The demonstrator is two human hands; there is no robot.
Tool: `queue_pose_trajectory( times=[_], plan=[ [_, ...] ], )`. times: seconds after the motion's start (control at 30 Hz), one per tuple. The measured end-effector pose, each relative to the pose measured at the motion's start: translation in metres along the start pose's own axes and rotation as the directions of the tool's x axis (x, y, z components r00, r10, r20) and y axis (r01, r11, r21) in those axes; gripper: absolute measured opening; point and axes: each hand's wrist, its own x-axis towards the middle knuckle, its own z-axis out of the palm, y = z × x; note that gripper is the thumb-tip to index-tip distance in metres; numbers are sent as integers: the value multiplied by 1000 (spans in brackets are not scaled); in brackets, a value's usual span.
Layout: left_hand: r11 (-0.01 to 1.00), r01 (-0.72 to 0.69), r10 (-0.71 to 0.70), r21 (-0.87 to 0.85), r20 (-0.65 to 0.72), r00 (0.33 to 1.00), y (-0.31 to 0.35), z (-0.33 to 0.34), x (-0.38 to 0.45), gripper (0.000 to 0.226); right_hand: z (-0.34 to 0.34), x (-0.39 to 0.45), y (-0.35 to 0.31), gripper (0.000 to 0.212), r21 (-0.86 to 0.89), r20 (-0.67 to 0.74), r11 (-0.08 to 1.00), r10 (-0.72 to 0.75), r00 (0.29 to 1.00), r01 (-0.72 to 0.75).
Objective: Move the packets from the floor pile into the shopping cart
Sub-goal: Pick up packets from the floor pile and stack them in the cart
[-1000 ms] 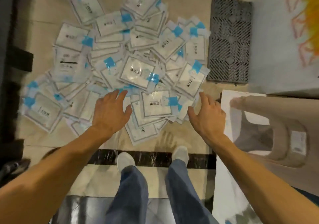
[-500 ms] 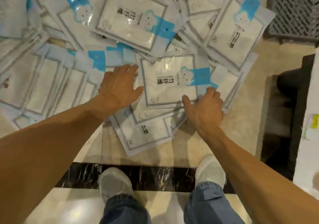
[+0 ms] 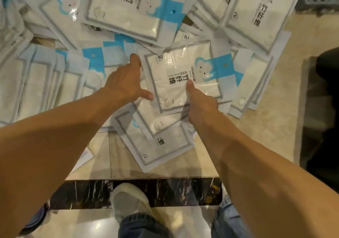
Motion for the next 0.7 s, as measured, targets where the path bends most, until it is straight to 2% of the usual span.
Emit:
queue_pose_trajectory(
  times=[0.1, 0.2, 0.3, 0.4, 0.5, 0.57, 0.7],
  plan=[
    [999, 20, -18, -49, 56, 998, -8, 4, -3, 82, -17, 0, 9, 99, 144, -58, 989, -8, 998, 17],
    [994, 43, -33, -104, 91, 995, -9, 9, -9, 79, -42, 0, 25, 75, 384, -33, 923, -1, 999, 14],
    [987, 59, -47, -148, 83, 995, -7, 9, -16, 81, -72, -7, 35, 51, 498, 16, 866, -70, 997, 53],
    [980, 92, -64, -175, 161, 985, -8, 4, -23, 78, -99, -13, 40, 37, 524, 93, 850, -118, 989, 52],
    [978, 119, -83, -171, 206, 975, -10, -6, -31, 44, -117, -13, 44, 36, 494, 151, 868, -139, 979, 47],
    [972, 140, -100, -191, 204, 974, -13, -13, -40, 32, -126, -16, 44, 37, 458, 204, 888, -164, 965, 55],
    [888, 177, -125, -424, 149, 981, -30, -30, -70, 30, -138, -34, 36, 36, 392, 321, 917, -215, 922, 78]
  ],
)
